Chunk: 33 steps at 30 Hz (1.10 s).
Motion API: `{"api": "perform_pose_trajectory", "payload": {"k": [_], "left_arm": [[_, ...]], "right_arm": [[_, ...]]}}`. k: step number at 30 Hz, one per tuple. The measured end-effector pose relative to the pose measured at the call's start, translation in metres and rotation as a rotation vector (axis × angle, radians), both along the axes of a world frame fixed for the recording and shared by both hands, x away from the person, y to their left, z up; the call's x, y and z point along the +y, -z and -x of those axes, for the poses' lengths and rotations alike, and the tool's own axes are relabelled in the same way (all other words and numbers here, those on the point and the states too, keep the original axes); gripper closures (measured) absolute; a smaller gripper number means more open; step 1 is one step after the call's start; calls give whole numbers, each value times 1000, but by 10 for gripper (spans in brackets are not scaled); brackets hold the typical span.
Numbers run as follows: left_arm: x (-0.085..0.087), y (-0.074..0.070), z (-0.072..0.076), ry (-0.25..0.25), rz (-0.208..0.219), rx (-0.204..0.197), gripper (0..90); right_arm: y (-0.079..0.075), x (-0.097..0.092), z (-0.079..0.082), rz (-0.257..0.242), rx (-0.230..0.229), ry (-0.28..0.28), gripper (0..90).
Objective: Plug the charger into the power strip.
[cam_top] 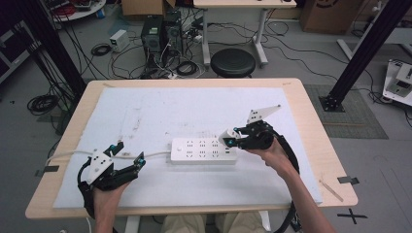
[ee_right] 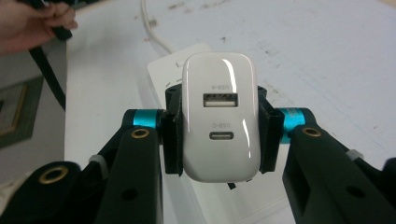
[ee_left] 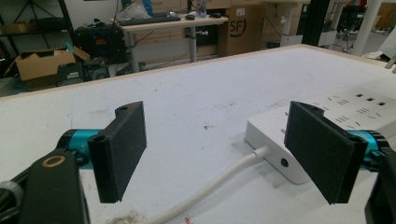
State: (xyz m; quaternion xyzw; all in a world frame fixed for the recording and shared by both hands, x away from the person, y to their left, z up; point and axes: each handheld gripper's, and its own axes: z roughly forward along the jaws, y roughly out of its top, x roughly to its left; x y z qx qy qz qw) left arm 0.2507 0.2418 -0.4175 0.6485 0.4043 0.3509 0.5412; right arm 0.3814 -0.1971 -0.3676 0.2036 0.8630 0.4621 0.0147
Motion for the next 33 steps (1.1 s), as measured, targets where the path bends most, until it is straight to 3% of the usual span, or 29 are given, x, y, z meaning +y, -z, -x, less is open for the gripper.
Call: {"api": "perform_pose_trajectory", "payload": {"k": [4,5,6,10,11,12,17,20,21,33], "left_arm": [[0,0,1,1,0,-5,212],[0,0,1,1,0,-5,212],[1,1,2,1,2,-3,212],[1,2,2,0,5,-3,213],[2,3,2,-1,5,-1,214],[2,4,2,-2,6,-1,215],[2,5,2,-7,13,0,216],[2,5,3,-6,11,-1,216],[2,5,3,-6,13,1,216],[5,9,6,-13,16,9,217]], "right_arm": [[-6,12,-13,76,1,-53,632],[-6,12,-13,76,1,-53,632],[-9,22,-23,156,-12,-105,632],[-12,30,-28,211,-24,-144,632],[-14,39,-33,257,-38,-200,632],[-14,41,-34,263,-38,-211,632],[-11,54,-40,343,-62,-260,633],[-8,58,-42,366,-61,-278,633],[-2,62,-43,415,-76,-299,633],[3,68,-51,449,-82,-322,633]]}}
